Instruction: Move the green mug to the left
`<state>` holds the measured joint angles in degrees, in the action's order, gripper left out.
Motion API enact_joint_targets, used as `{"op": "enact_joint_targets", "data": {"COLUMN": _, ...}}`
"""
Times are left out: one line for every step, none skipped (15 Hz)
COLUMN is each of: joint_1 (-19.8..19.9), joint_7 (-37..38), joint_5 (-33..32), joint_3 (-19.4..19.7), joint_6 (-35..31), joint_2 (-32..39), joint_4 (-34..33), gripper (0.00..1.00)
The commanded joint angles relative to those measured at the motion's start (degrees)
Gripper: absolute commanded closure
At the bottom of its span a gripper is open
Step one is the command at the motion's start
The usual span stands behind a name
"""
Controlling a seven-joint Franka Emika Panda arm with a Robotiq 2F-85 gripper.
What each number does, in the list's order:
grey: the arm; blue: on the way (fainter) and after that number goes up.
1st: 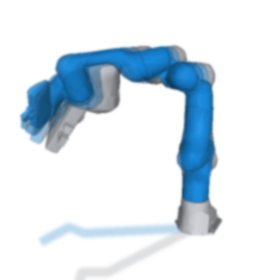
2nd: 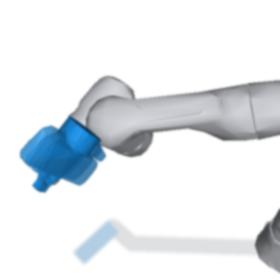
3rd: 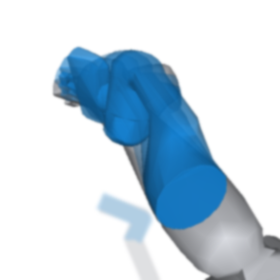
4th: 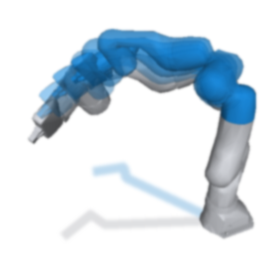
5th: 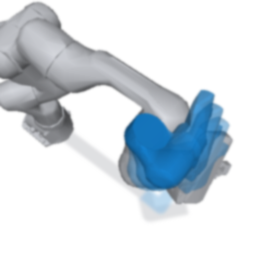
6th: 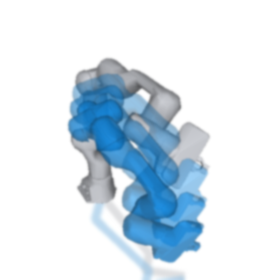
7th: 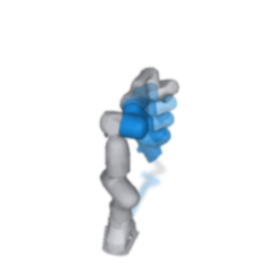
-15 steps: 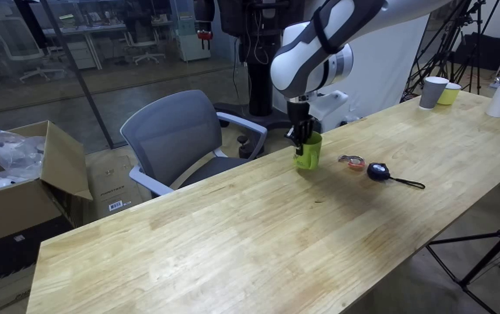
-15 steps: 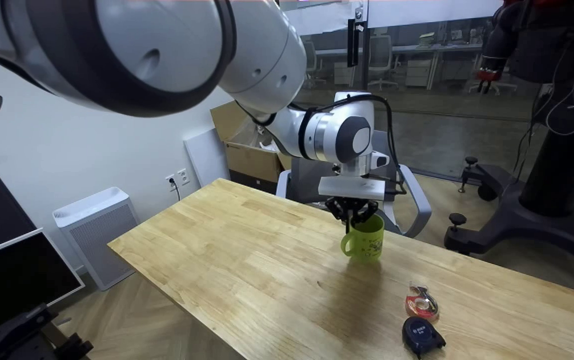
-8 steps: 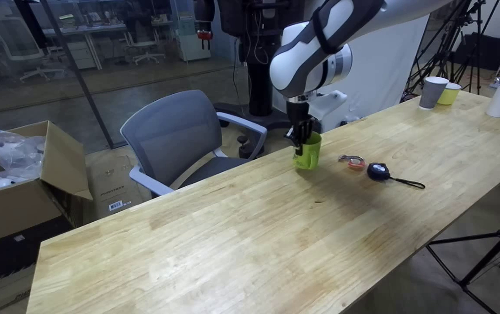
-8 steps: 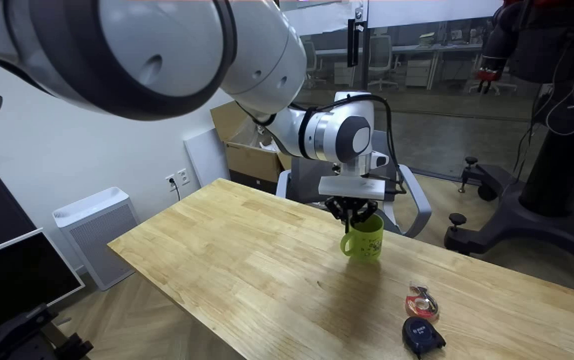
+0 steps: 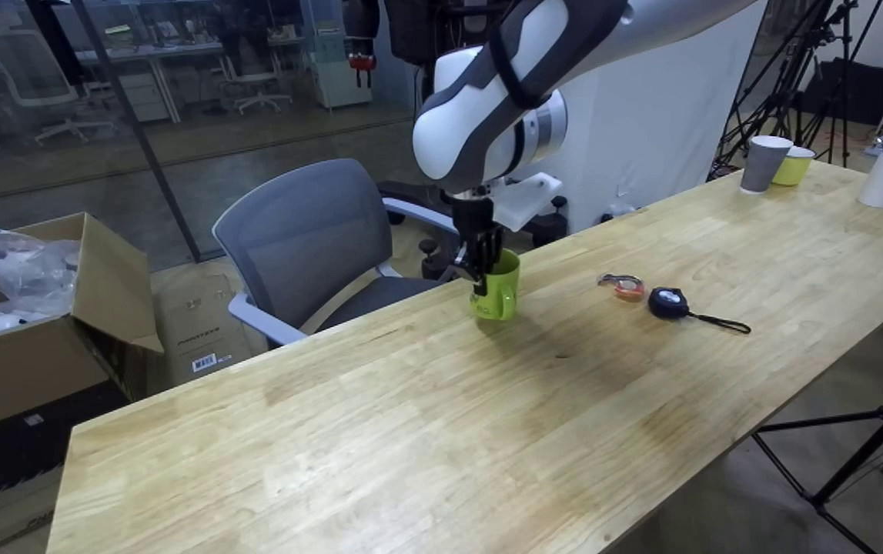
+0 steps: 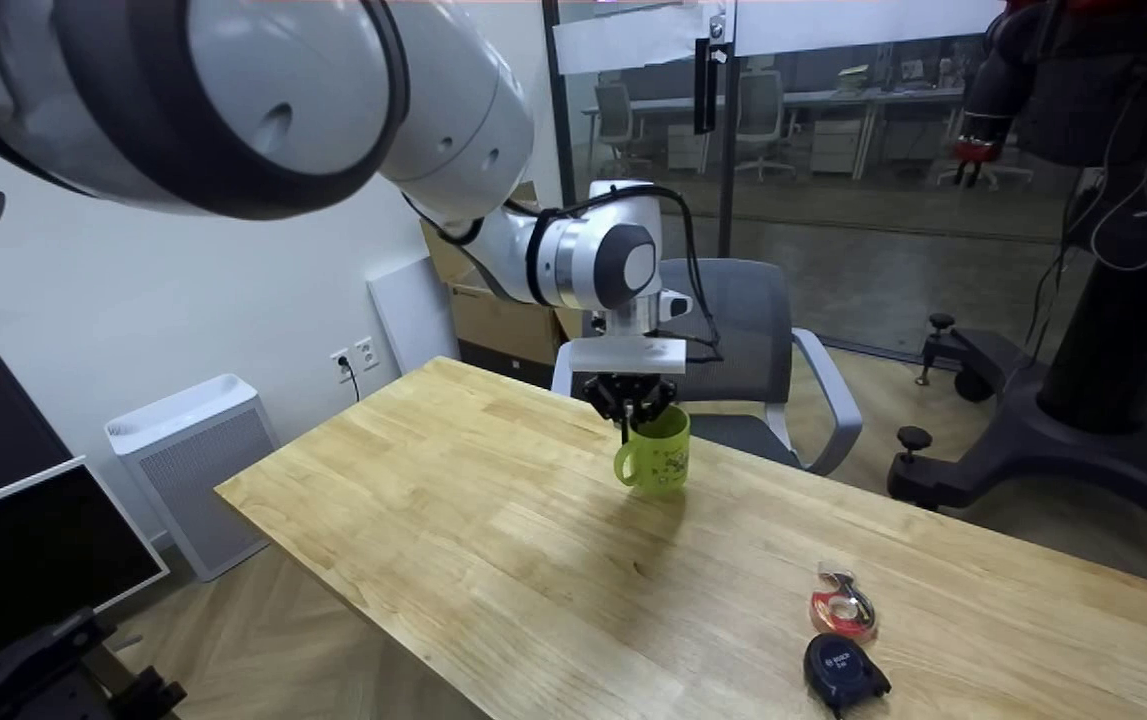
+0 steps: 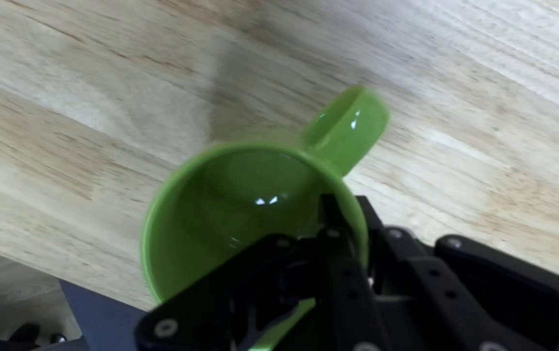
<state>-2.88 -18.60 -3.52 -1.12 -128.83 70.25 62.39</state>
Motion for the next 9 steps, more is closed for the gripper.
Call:
{"op": "enact_joint_targets", "data": {"joint_1": -1.8, "joint_7": 0.8, "joint_5": -0.3, "joint_3": -0.1, "joint_6": 0.3, "joint_2": -2.4, "joint_4": 3.1, "gripper": 0.97}}
{"op": "enact_joint_targets", "data": {"joint_1": -2.3, "joint_7": 0.8, "joint_5": -0.3, "joint_3": -0.1, "joint_6": 0.3, "joint_2": -2.4, "joint_4": 3.4, "gripper": 0.97}}
{"op": "enact_joint_targets", "data": {"joint_1": -2.6, "joint_7": 0.8, "joint_5": -0.2, "joint_3": 0.0, "joint_6": 0.3, "joint_2": -2.4, "joint_4": 3.6, "gripper": 0.97}}
{"op": "enact_joint_targets", "data": {"joint_1": -2.9, "joint_7": 0.8, "joint_5": -0.2, "joint_3": 0.1, "joint_6": 0.2, "joint_2": -2.3, "joint_4": 4.0, "gripper": 0.97}}
{"op": "enact_joint_targets", "data": {"joint_1": -3.1, "joint_7": 0.8, "joint_5": -0.3, "joint_3": 0.2, "joint_6": 0.1, "joint_2": -2.3, "joint_4": 4.2, "gripper": 0.97}}
{"op": "enact_joint_targets", "data": {"joint_1": -3.2, "joint_7": 0.8, "joint_5": -0.3, "joint_3": 0.2, "joint_6": 0.1, "joint_2": -2.1, "joint_4": 4.4, "gripper": 0.97}}
{"op": "enact_joint_targets", "data": {"joint_1": -2.7, "joint_7": 1.5, "joint_5": -1.6, "joint_3": -0.7, "joint_6": 0.2, "joint_2": -1.6, "joint_4": 4.0, "gripper": 0.97}}
{"op": "enact_joint_targets", "data": {"joint_1": -3.3, "joint_7": 1.0, "joint_5": -0.5, "joint_3": 0.4, "joint_6": -0.3, "joint_2": -1.9, "joint_4": 4.8, "gripper": 0.97}}
{"op": "enact_joint_targets", "data": {"joint_1": -3.4, "joint_7": 1.2, "joint_5": -0.6, "joint_3": 0.6, "joint_6": -0.6, "joint_2": -1.7, "joint_4": 4.9, "gripper": 0.97}}
